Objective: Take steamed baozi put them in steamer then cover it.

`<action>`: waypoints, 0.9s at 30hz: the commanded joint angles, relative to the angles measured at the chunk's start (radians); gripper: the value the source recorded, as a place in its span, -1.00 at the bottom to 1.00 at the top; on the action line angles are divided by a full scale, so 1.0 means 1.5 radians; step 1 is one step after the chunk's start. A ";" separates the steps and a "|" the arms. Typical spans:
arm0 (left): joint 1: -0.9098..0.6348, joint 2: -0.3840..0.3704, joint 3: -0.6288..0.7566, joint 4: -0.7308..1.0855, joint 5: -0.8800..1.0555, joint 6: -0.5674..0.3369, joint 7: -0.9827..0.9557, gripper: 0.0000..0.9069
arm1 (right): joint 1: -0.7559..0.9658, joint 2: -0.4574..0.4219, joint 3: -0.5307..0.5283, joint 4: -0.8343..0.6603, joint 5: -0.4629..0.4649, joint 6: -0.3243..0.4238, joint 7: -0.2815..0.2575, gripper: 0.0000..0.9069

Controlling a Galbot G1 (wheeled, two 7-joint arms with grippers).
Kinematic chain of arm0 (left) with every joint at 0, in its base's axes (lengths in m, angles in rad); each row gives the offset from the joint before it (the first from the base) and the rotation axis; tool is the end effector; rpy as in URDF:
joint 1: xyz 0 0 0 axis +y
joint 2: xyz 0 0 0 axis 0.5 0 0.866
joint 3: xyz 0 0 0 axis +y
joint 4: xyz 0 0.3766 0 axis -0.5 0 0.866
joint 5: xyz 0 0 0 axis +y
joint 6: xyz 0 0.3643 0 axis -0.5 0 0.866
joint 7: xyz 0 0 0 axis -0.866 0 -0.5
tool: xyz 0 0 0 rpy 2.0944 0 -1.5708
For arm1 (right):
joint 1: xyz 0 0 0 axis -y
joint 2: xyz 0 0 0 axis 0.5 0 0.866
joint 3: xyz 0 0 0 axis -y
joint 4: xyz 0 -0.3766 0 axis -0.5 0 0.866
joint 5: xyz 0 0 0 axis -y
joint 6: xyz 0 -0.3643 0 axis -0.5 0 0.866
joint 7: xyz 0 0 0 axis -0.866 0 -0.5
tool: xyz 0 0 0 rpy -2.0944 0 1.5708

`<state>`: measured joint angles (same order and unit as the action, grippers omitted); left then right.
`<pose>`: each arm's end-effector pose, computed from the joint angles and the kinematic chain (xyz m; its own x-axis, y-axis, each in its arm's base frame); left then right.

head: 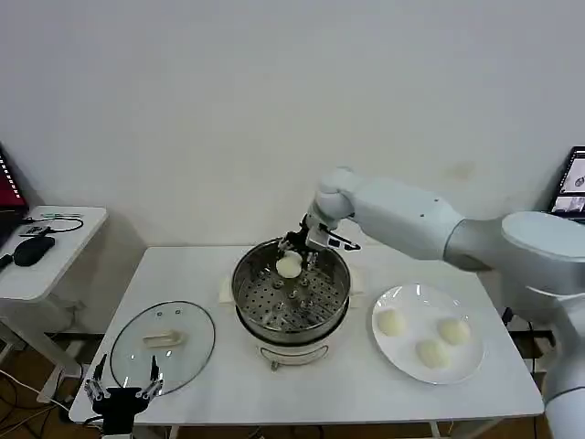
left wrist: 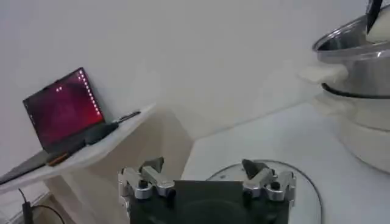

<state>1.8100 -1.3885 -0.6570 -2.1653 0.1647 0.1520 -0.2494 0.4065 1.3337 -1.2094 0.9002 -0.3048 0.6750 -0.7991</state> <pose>0.1040 0.0708 -0.3241 -0.9379 -0.2906 0.1892 -0.1846 0.8804 0.4369 0.6424 0.1322 -0.1220 -0.1668 -0.3584 0.9186 -0.1117 -0.9187 -0.3787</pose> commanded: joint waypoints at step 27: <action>-0.012 0.023 0.023 -0.018 -0.001 0.003 0.004 1.00 | 0.264 -0.346 -0.198 0.347 0.205 -0.390 0.006 1.00</action>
<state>1.8028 -1.3712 -0.6353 -2.1847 0.1621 0.1528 -0.2464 0.6367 1.1335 -1.3627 1.1439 -0.1408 0.4241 -0.7749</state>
